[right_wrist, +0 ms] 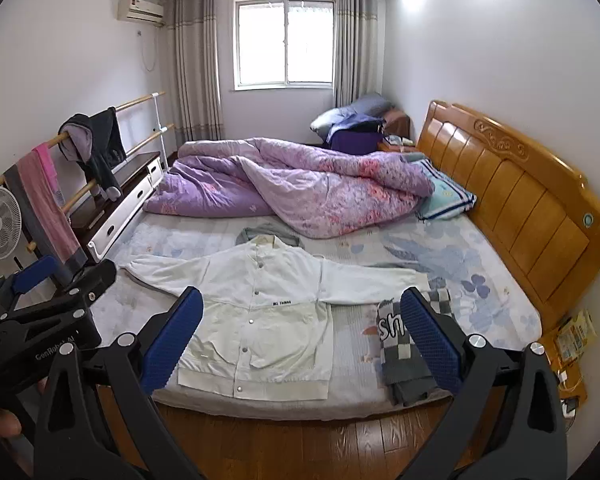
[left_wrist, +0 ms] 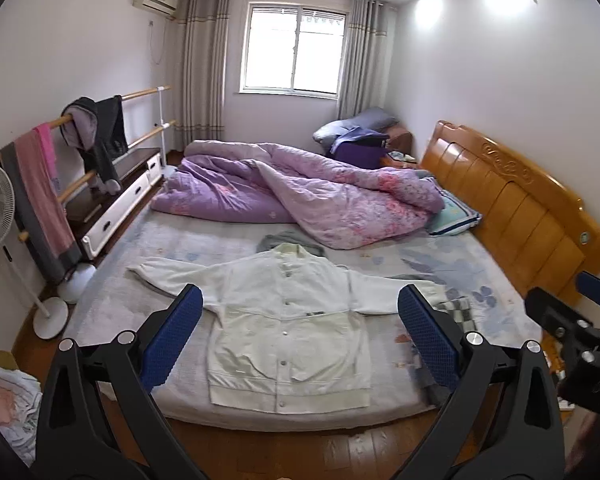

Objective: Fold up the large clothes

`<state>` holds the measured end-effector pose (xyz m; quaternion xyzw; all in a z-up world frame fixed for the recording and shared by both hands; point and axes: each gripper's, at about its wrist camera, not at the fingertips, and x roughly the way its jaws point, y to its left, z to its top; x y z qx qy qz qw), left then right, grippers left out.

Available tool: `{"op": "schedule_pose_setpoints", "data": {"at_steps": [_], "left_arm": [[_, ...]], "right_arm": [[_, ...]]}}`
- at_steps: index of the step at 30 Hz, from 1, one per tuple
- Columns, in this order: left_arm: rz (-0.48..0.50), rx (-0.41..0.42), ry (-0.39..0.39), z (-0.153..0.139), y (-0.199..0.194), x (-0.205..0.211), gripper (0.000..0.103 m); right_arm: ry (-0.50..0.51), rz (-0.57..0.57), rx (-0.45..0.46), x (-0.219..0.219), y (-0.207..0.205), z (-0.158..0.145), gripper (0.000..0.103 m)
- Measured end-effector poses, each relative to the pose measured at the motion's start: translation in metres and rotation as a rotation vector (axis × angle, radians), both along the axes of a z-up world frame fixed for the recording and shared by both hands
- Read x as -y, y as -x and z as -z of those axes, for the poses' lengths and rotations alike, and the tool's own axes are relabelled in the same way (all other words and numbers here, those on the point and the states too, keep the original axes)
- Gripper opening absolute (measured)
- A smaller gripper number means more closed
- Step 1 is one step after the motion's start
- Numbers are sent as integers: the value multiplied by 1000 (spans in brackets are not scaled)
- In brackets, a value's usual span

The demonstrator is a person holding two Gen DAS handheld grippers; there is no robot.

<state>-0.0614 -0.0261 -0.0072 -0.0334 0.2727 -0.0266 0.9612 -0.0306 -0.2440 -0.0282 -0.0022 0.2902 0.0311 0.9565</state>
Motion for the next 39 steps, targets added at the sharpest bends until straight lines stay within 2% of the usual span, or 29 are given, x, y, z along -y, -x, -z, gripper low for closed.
{"op": "schedule_pose_setpoints", "data": {"at_steps": [4, 13, 39], "left_arm": [[-9, 31, -33, -12, 8, 5, 98], [21, 80, -49, -29, 14, 17, 98], [44, 109, -73, -36, -2, 26, 98]], "right_arm": [[-4, 1, 20, 1, 3, -7, 95], [-2, 14, 64, 1, 5, -14, 95], [-8, 44, 80, 6, 2, -22, 95]]}}
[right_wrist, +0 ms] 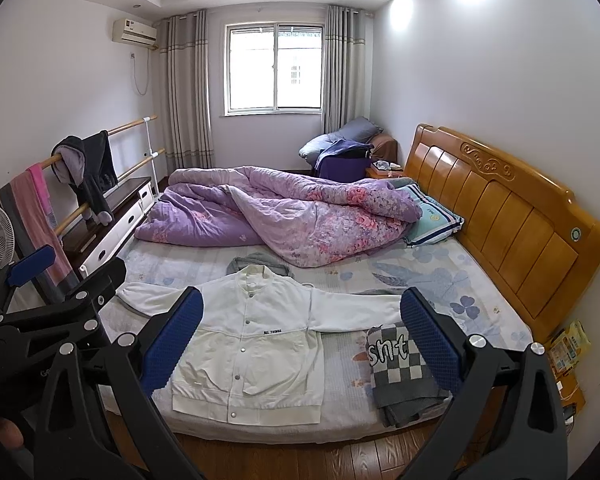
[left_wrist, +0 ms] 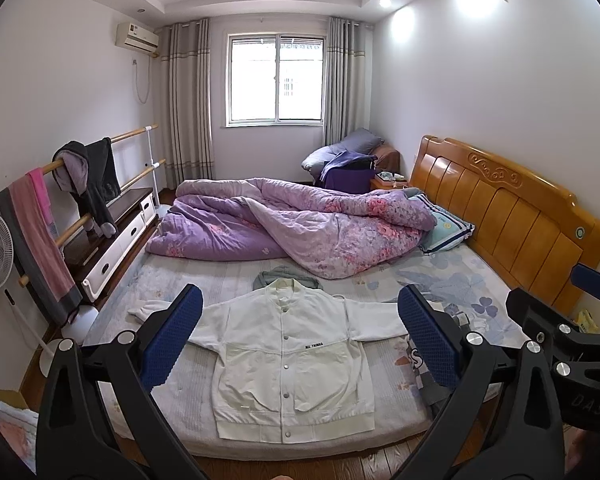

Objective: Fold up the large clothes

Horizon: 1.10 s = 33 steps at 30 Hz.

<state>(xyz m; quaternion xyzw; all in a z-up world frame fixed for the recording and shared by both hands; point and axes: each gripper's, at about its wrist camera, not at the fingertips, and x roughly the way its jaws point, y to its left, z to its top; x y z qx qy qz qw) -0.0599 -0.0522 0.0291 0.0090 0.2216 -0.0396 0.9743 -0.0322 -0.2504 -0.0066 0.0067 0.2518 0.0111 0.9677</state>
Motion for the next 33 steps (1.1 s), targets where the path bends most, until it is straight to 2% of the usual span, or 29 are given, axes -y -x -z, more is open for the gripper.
{"op": "schedule_pose_setpoints", "data": {"at_steps": [33], "left_arm": [[2, -3, -4, -1, -9, 1, 98]], "right_arm": [[-5, 7, -15, 5, -8, 0, 95]]}}
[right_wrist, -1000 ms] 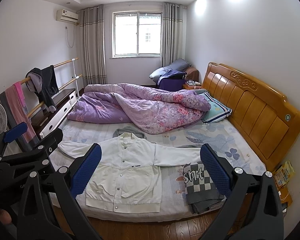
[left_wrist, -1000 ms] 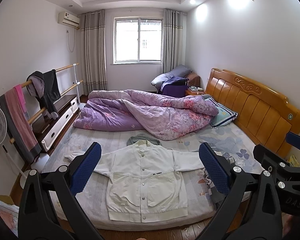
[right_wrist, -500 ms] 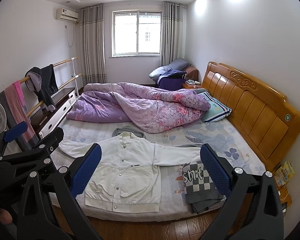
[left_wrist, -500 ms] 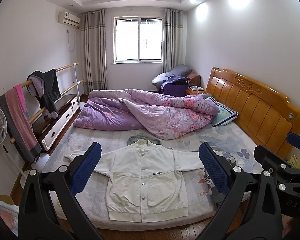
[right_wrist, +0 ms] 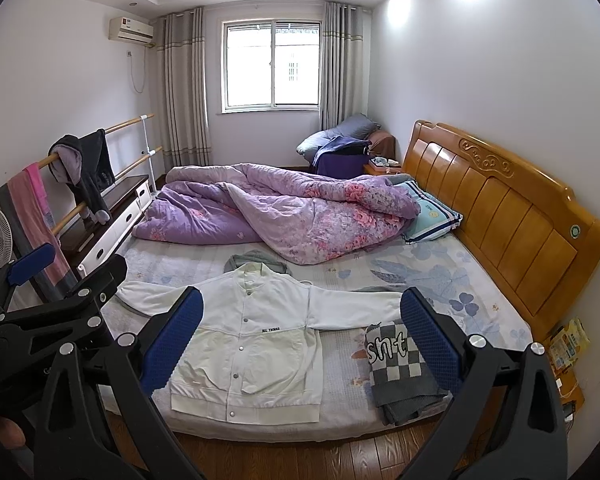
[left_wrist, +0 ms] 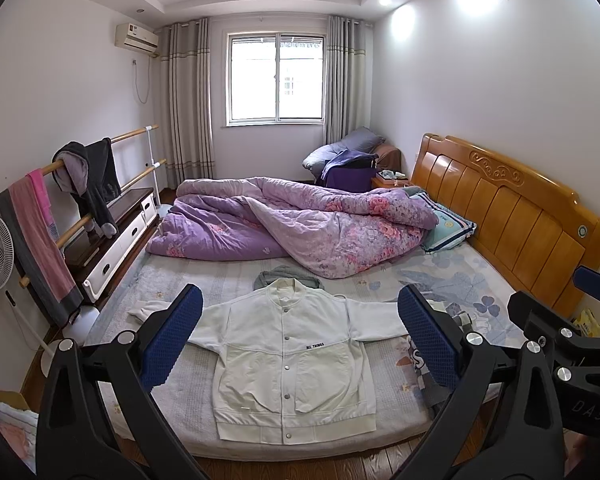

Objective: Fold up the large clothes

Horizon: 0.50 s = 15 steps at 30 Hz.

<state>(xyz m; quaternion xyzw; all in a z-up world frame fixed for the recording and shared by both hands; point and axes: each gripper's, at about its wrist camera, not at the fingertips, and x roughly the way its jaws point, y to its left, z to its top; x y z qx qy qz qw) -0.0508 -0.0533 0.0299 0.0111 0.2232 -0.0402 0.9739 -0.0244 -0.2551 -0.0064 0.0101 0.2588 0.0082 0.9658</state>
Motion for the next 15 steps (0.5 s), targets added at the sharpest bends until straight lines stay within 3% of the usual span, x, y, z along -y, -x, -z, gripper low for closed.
{"op": "schedule_pose_setpoints", "data": {"at_steps": [15], "left_arm": [[-2, 0, 0, 0, 0, 1, 98]], "right_arm": [[1, 9, -2, -1, 2, 0, 95]]}}
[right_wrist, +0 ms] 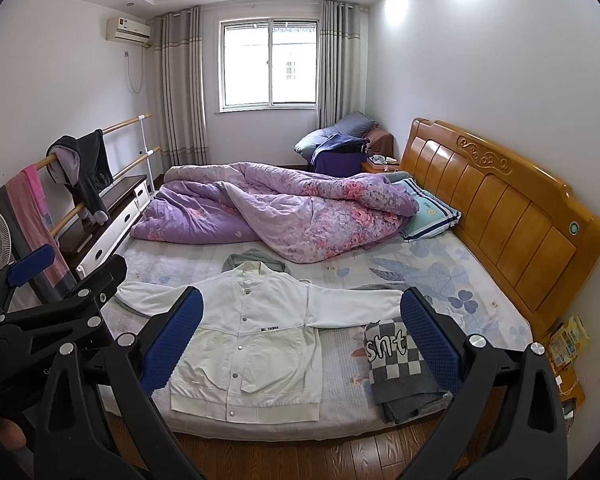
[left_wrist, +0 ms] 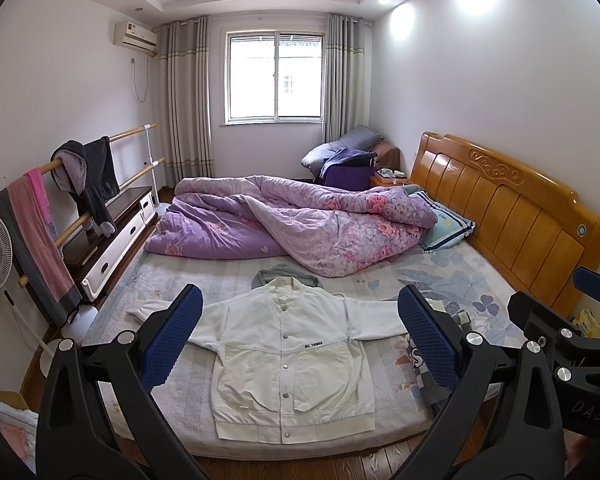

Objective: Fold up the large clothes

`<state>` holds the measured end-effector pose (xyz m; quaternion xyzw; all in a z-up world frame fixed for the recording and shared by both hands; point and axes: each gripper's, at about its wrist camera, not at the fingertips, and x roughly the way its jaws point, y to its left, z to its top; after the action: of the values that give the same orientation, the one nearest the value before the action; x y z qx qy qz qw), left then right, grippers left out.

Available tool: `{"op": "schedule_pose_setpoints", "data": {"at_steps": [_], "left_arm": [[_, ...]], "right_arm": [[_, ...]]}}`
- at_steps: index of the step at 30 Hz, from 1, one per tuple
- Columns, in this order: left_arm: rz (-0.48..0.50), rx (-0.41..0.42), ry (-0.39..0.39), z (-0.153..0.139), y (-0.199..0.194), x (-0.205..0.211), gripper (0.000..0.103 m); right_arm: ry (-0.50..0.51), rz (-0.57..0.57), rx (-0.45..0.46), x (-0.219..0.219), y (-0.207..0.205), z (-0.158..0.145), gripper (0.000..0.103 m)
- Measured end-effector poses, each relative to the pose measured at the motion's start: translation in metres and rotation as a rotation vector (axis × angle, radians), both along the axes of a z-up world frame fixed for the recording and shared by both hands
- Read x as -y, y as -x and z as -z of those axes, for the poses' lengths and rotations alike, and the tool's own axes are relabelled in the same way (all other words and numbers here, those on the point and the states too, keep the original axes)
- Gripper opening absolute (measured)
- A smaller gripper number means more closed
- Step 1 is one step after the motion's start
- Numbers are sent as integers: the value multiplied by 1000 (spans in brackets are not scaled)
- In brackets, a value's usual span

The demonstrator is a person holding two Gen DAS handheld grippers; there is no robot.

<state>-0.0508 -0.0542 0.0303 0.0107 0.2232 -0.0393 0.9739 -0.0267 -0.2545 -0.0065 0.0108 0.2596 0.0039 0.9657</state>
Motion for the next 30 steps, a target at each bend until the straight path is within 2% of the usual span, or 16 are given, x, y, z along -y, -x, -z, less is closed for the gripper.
{"op": "schedule_pose_setpoints", "data": {"at_steps": [30], "left_arm": [[4, 4, -10, 19, -5, -1, 98]], "right_arm": [[-6, -10, -17, -8, -6, 2, 95]]}}
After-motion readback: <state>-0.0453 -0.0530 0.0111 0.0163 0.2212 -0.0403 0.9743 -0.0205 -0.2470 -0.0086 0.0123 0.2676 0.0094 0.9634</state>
